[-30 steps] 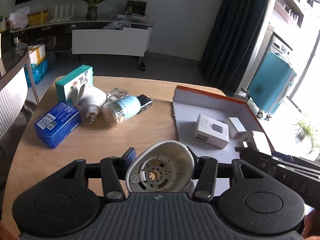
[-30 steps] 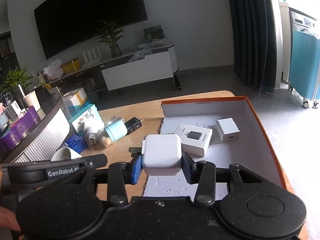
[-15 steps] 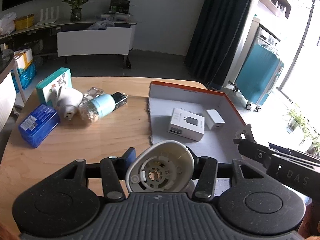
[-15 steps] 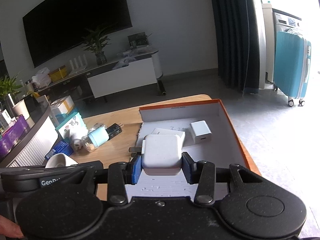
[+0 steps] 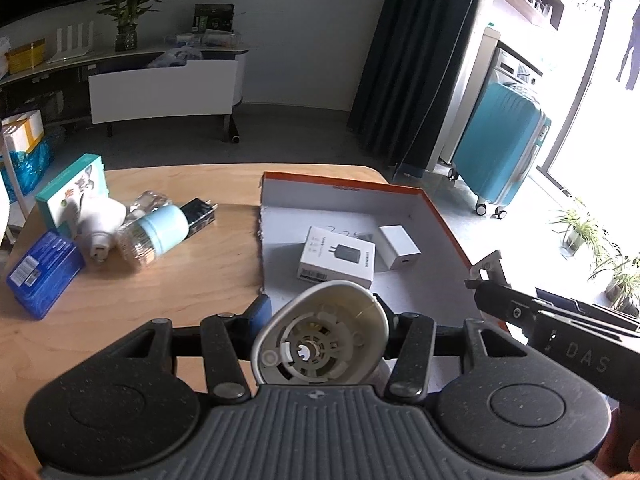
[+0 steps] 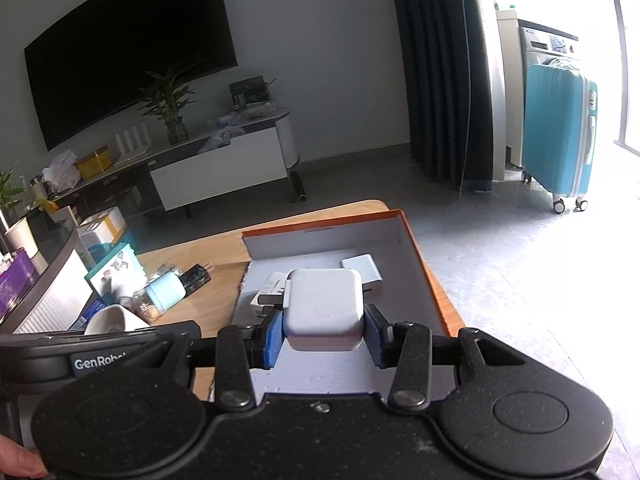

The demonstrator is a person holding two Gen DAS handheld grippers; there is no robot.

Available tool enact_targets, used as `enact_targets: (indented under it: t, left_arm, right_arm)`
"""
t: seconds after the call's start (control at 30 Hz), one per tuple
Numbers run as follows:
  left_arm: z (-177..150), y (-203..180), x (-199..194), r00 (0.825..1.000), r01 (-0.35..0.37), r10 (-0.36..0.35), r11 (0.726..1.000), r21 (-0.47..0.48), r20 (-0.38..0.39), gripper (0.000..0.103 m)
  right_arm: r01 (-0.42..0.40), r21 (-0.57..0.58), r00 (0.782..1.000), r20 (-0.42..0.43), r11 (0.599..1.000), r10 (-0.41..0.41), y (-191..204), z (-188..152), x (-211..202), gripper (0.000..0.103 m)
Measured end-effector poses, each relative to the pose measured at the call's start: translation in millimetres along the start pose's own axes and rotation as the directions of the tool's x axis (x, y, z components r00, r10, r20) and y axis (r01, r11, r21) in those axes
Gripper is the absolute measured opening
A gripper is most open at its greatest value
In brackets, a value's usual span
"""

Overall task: Organize rigid objects
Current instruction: 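Carry the cube charger and plug adapter over the tray with both tools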

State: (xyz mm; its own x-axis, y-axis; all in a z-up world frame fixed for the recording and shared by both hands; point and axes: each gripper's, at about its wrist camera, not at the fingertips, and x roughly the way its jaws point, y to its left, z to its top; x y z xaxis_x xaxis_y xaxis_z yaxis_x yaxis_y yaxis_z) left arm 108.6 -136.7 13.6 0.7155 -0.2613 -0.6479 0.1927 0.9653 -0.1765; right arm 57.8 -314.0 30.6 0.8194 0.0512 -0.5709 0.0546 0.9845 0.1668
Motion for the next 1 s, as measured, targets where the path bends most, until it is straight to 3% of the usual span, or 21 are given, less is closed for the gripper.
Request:
enact_targets:
  t: [1.0]
  left_arm:
    - [23.6,-22.4,20.4,1.000,0.015,-0.015,0.999,0.038,0.007,0.052]
  right_arm:
    - [0.032,0.007,0.999,0.024,0.999,-0.032,-17.0,22.1,14.4,0.051]
